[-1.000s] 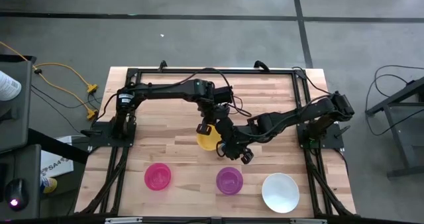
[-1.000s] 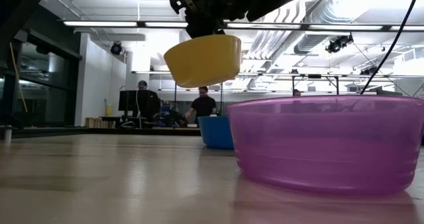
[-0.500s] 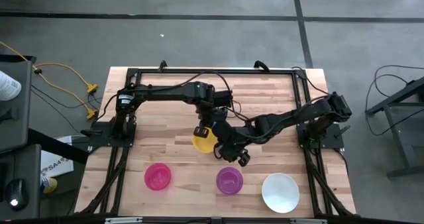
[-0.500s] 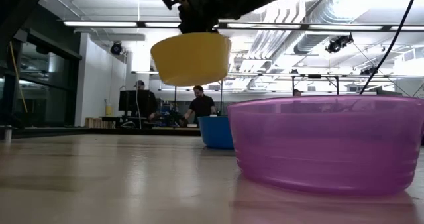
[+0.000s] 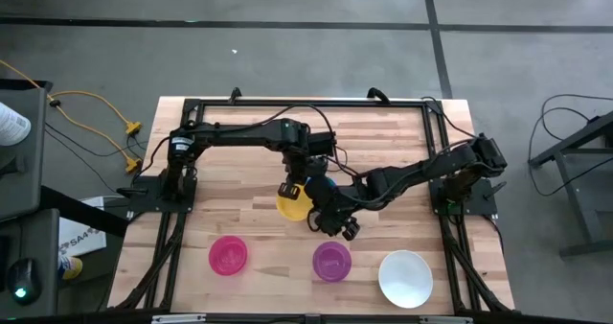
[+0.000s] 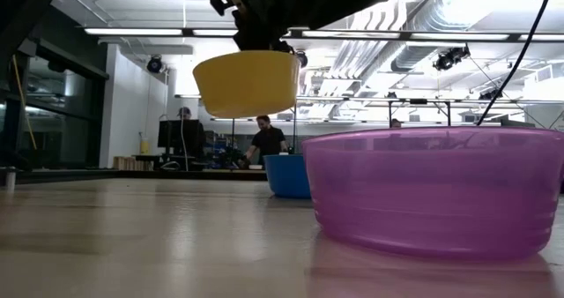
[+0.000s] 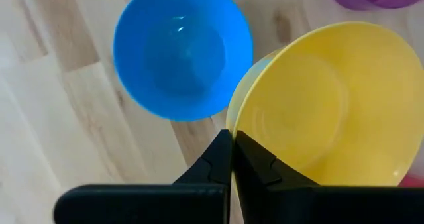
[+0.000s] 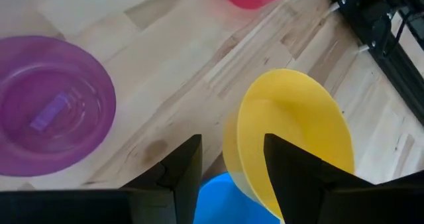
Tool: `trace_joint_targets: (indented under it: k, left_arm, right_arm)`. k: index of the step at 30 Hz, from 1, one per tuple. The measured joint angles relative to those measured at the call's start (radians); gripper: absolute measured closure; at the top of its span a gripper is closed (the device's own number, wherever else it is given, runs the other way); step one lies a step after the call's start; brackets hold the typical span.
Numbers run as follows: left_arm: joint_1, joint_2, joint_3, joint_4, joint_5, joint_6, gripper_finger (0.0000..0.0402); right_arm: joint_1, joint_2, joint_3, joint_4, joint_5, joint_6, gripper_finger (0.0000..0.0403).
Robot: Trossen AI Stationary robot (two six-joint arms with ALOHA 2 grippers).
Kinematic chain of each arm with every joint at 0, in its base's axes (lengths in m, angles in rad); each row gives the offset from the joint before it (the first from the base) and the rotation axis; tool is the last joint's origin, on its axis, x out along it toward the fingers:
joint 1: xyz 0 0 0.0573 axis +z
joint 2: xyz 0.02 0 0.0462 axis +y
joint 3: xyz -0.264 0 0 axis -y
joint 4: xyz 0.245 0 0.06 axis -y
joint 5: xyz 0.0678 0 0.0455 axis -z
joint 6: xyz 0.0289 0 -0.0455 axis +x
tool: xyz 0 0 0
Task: Nest bowls inside each other
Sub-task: Stack the yellow bowl on the white bowl
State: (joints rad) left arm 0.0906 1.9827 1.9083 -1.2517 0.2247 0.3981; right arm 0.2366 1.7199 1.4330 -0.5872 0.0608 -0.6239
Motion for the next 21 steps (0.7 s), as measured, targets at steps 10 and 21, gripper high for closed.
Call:
trace_joint_targets:
  k: [10, 21]
  left_arm:
    - [-0.012, 0.001, 0.0, 0.011, 0.01, 0.122, 0.0401]
    - [-0.012, 0.001, 0.0, -0.018, 0.011, 0.035, 0.0401]
  right_arm:
    - [0.013, 0.0, 0.001, -0.011, -0.002, -0.035, 0.0247]
    - [0.013, -0.001, 0.001, -0.026, -0.011, 0.02, 0.0247]
